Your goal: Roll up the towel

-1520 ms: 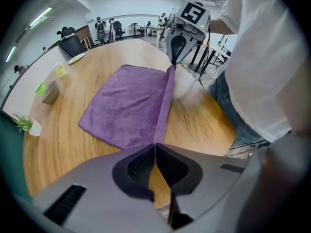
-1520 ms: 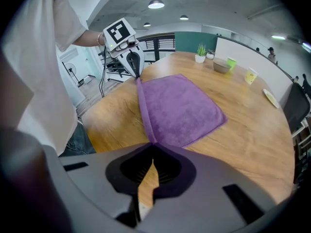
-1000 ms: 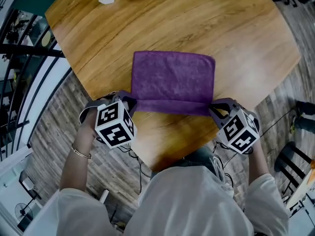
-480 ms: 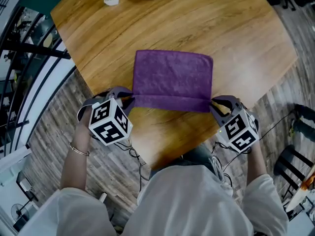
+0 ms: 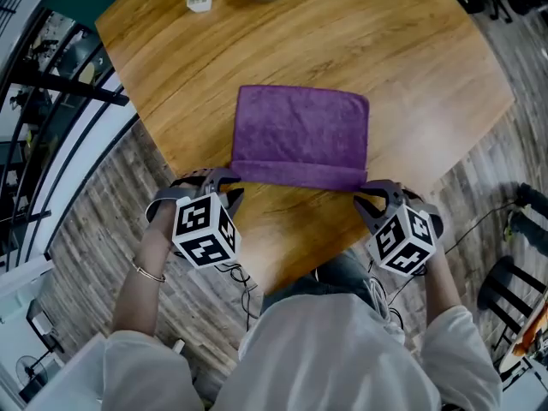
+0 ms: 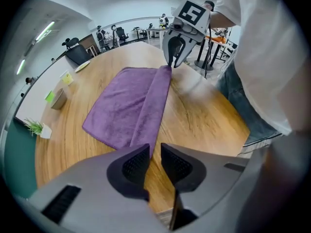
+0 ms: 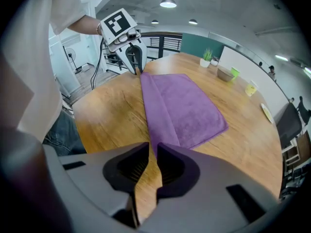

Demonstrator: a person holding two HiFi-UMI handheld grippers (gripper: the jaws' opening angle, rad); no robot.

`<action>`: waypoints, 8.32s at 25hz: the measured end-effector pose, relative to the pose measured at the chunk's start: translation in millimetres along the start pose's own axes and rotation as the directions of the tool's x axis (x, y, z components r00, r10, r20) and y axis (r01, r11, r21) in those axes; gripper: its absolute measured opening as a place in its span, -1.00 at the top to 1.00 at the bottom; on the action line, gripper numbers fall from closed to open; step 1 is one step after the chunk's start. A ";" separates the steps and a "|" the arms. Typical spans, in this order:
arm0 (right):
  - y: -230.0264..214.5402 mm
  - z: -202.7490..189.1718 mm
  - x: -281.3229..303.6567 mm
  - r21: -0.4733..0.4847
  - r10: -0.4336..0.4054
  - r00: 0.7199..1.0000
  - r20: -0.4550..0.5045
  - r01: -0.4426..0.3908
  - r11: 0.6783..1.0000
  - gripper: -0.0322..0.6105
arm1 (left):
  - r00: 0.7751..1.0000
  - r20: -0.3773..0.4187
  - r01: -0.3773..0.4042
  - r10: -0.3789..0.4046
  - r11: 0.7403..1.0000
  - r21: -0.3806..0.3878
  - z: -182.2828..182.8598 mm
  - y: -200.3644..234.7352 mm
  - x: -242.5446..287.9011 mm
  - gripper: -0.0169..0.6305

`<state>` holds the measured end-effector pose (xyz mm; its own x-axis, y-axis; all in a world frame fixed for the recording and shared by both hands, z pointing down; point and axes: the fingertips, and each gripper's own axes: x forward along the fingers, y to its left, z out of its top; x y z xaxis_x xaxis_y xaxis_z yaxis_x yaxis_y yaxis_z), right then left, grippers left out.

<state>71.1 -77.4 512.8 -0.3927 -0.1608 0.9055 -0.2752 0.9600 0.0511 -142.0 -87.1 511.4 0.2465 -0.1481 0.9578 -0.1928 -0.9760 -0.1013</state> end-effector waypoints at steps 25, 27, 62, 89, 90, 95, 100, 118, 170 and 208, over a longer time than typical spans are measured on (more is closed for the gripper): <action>11.1 -9.8 17.5 -0.046 0.055 0.997 -0.060 -0.058 0.997 0.87 | 0.999 -0.035 0.030 -0.029 0.999 0.026 -7.3 -9.1 19.6 0.90; 22.7 -11.3 14.3 -0.027 0.091 0.994 -0.062 -0.092 0.995 0.87 | 0.996 -0.040 0.076 -0.075 0.997 0.013 -9.5 -21.3 15.9 0.90; -57.3 0.2 16.3 0.195 0.030 0.999 0.016 -0.032 0.980 0.85 | 0.999 -0.041 0.015 -0.017 0.999 -0.050 8.8 65.6 26.1 0.89; -10.9 5.8 8.9 -0.008 -0.039 0.999 0.013 0.040 0.999 0.68 | 0.999 -0.029 -0.030 0.031 0.998 0.050 -0.5 11.6 12.0 0.70; -11.6 5.2 10.4 -0.012 -0.043 0.999 0.007 0.043 0.999 0.68 | 0.999 -0.028 -0.029 0.030 0.998 0.050 -0.9 12.3 12.8 0.70; -14.6 2.7 16.6 -0.026 -0.055 0.998 -0.012 0.055 0.998 0.68 | 0.999 -0.027 -0.033 0.035 0.998 0.049 -2.3 18.9 17.4 0.70; -16.2 1.1 20.4 -0.029 -0.066 0.998 -0.015 0.066 0.997 0.73 | 0.998 -0.037 -0.042 0.044 0.996 0.075 -0.9 24.0 23.6 0.76; 9.6 -0.6 6.1 0.045 0.002 1.000 0.011 -0.003 0.999 0.84 | 0.998 -0.064 -0.017 0.021 0.998 0.054 -6.9 -4.2 12.6 0.90; -28.7 8.5 -5.1 0.035 -0.087 0.996 0.032 0.086 0.996 0.71 | 0.996 0.006 -0.086 0.086 0.996 0.013 19.4 29.6 -2.2 0.65; -12.0 7.2 -8.2 0.072 -0.014 1.000 0.024 0.012 0.997 0.83 | 0.999 0.002 -0.033 0.033 0.995 -0.095 14.3 16.1 -6.3 0.86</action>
<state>71.3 -89.3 501.7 -0.4094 -0.1798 0.8945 -0.3428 0.9389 0.0318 -133.0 -104.2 499.9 0.2417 -0.1805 0.9534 -0.2903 -0.9510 -0.1065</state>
